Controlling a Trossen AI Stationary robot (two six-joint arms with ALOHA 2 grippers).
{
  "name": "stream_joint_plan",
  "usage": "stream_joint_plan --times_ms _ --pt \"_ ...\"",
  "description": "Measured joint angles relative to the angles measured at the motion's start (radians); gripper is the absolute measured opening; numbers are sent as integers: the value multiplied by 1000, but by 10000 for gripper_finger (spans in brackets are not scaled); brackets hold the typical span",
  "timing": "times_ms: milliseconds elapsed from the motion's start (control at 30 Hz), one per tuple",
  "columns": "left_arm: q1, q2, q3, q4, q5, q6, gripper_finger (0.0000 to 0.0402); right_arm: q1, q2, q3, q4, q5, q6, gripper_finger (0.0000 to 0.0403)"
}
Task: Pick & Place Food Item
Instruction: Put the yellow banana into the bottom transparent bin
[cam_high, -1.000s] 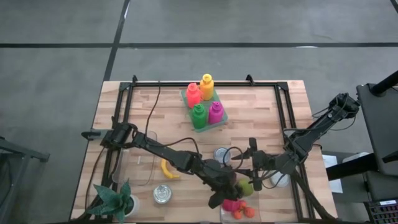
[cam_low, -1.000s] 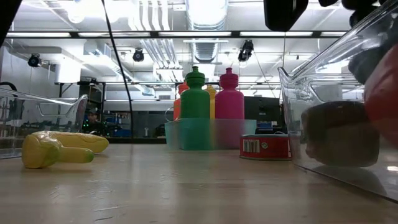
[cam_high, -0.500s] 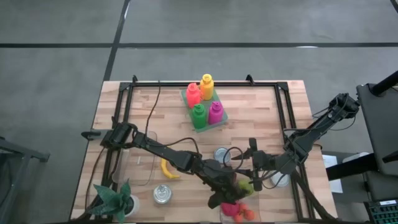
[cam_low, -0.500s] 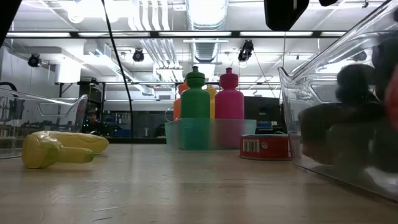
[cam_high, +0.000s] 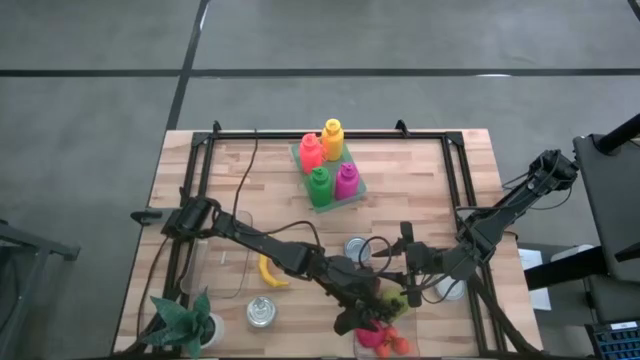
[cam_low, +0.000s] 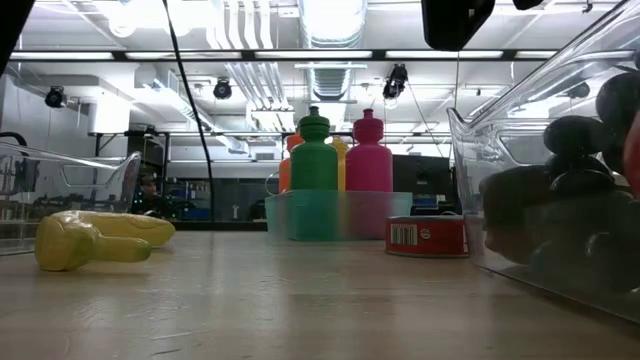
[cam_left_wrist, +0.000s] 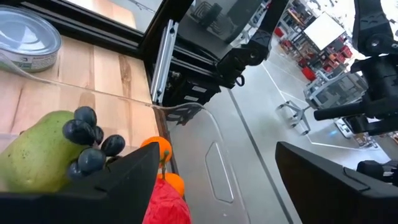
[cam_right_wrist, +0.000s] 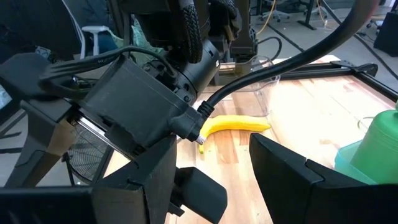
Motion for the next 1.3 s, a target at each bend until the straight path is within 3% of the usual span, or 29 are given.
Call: stream_joint_plan --times_ms 267,633,1033,1167,1300 --pt "16 -35 -1 -124 46 11 327 0 0 0 1 0 0 199" --pt "30 -151 -2 -485 22 232 327 0 -1 1 0 0 0 199" --pt "55 -293 -2 -998 -154 210 326 0 -1 1 0 0 0 199" --pt "63 -351 -39 -1109 -218 118 314 0 -1 1 1 0 0 199" --pt "68 -444 -147 -1119 -308 -114 289 0 -1 1 1 0 0 199"
